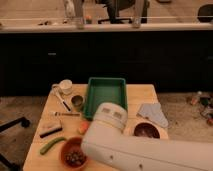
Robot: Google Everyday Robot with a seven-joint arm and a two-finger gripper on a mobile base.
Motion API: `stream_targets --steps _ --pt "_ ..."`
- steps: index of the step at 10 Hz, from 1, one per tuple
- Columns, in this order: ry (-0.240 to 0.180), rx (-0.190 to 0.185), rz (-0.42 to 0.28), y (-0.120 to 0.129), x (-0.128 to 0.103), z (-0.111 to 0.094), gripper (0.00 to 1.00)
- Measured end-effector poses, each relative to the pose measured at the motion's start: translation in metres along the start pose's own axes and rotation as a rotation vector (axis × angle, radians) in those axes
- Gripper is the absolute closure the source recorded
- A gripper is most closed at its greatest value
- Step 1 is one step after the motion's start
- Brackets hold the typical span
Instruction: Place pepper in paper cup
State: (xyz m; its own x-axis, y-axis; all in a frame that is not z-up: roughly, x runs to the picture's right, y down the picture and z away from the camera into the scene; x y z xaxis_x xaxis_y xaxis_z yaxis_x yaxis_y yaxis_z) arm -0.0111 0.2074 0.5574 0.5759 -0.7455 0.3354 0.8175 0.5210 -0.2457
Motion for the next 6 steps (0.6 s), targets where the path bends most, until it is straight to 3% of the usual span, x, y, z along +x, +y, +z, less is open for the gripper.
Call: stream_targets --steps 4,6 --pt "0.047 -0.024 -0.192 -0.029 -0.055 -0.002 0.20" --pt "0.050 -0.025 -0.198 -0.029 -0.056 -0.002 0.20"
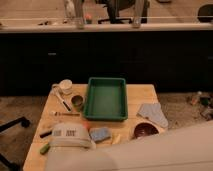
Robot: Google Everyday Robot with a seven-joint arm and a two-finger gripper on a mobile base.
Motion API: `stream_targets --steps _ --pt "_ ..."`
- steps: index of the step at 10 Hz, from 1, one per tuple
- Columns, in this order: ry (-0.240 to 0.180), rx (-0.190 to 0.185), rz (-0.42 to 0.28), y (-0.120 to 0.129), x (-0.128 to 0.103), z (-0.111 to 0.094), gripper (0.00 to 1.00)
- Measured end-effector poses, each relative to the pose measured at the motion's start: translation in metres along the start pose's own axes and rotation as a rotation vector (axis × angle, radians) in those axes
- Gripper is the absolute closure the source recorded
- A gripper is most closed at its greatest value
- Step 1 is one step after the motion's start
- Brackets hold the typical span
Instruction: Place pepper in paper cup
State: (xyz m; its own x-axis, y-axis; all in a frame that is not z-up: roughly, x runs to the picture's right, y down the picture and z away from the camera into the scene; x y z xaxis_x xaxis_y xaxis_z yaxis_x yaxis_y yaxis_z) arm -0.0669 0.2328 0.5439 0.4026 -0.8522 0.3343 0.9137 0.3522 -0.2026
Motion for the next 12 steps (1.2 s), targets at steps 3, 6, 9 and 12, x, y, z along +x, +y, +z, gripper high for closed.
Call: stream_targets --steps 3,6,9,12 --pt "0.000 0.000 -0.001 0.000 0.000 0.000 0.20" --pt "0.002 -0.002 -0.006 -0.001 0.001 0.001 0.20" --pt "0.000 0.004 -0.056 -0.039 -0.009 -0.001 0.20" --pt "0.006 -0.005 -0.117 -0.088 -0.025 -0.007 0.20"
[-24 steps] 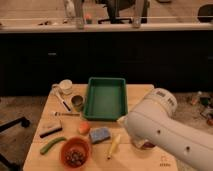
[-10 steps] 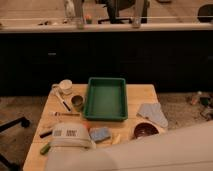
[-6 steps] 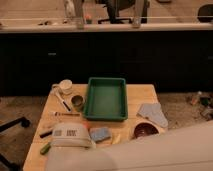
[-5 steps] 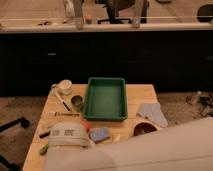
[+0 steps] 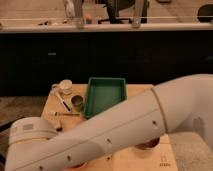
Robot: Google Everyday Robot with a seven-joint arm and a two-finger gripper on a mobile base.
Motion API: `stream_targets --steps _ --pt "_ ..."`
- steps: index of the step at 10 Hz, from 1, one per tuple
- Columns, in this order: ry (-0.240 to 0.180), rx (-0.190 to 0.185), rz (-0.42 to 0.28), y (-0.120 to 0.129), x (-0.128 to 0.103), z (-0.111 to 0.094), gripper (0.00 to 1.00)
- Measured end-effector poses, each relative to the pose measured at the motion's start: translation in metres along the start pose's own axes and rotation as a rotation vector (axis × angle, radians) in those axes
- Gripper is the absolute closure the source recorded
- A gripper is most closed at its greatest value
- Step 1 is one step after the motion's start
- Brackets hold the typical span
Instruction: Place pepper in paper cup
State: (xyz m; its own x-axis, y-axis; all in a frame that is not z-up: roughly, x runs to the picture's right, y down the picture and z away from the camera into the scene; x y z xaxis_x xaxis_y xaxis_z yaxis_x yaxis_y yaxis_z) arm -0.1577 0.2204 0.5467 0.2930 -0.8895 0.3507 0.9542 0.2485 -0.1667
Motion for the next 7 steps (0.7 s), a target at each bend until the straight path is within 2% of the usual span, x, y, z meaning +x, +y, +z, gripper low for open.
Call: stream_targets --steps 2,4,6,7 --pt "-0.003 -0.023 -0.018 -0.025 -0.008 -0.003 0.20" --pt "-0.040 -0.072 0.019 -0.040 -0.013 -0.001 0.20" --pt "-0.114 -0.109 0.075 -0.048 -0.019 0.006 0.20" --pt "-0.136 -0.116 0.088 -0.051 -0.021 0.008 0.20"
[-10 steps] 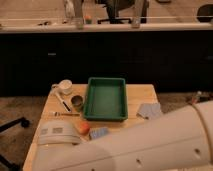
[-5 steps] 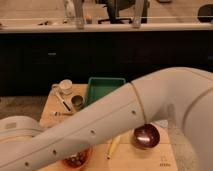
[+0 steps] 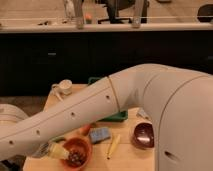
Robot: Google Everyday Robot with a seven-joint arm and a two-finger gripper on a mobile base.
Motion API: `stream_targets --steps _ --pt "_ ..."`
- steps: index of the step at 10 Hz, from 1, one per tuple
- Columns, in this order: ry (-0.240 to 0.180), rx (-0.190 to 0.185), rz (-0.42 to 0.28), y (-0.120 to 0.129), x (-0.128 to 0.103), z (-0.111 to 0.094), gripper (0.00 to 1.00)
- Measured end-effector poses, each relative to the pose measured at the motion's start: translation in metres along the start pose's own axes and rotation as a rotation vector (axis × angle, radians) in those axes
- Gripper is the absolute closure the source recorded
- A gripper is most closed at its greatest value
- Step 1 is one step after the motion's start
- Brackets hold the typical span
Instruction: Place pepper in paper cup
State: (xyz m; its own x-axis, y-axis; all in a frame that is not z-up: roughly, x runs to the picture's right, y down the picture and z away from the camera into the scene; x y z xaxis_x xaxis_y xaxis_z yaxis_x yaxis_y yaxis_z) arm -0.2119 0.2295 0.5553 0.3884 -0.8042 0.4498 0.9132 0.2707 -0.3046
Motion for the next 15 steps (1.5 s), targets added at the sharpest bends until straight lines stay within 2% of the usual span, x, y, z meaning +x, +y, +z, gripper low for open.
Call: stream_targets --steps 1,3,5,6,12,13,15 --pt "-0.038 -0.008 0.019 -0.005 -0.004 0.004 0.20" --pt "-0.087 -0.012 0.044 -0.014 -0.009 0.011 0.20" --pt "-0.113 0.009 0.052 -0.023 -0.017 0.012 0.20" --pt "-0.111 0.038 0.051 -0.026 -0.017 0.011 0.20" --pt "-0.111 0.044 0.051 -0.027 -0.017 0.011 0.20" --pt "-0.117 0.048 0.075 -0.030 -0.015 0.011 0.20" --pt "-0.154 0.087 0.128 -0.047 -0.015 0.010 0.20"
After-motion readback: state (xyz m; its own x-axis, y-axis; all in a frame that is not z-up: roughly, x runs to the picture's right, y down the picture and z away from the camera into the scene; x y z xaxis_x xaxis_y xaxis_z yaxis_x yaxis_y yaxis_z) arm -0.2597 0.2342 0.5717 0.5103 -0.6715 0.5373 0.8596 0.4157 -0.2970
